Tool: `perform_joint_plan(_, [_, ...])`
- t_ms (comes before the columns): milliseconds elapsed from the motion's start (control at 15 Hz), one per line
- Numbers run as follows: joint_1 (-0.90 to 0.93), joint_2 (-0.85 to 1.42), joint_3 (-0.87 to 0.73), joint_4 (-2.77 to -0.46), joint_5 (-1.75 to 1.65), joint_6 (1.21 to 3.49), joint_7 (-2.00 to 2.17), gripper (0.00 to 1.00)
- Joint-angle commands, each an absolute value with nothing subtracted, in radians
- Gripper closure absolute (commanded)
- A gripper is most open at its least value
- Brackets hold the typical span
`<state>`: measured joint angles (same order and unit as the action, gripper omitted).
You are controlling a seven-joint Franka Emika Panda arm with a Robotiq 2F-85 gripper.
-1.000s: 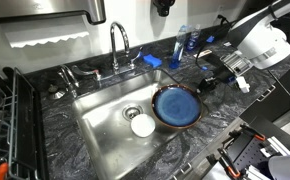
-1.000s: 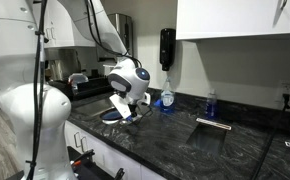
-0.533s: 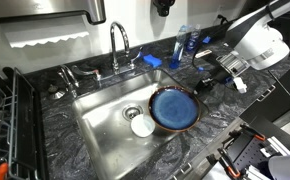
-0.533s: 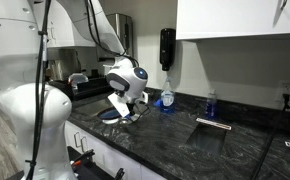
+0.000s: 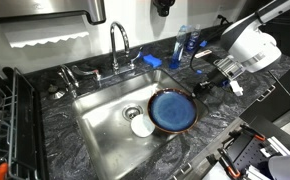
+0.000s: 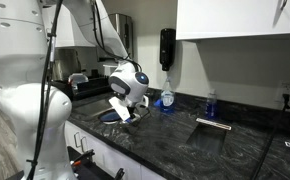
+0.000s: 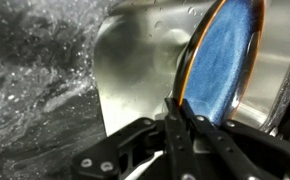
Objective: Pick up the plate from the counter and put it in the sink
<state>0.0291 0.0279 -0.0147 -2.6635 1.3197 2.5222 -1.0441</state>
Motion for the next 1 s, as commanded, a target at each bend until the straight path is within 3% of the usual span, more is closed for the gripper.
perform_joint_plan(0, [0.013,0.138,-0.007,-2.566,1.441,2.461,-1.147,0.98])
perform_joint_plan(467, [0.094,0.258,0.062,-2.425,1.653,2.545,-1.098,0.98])
perform_joint_plan(933, [0.221,0.332,0.118,-2.278,1.641,2.726,-0.943,0.98])
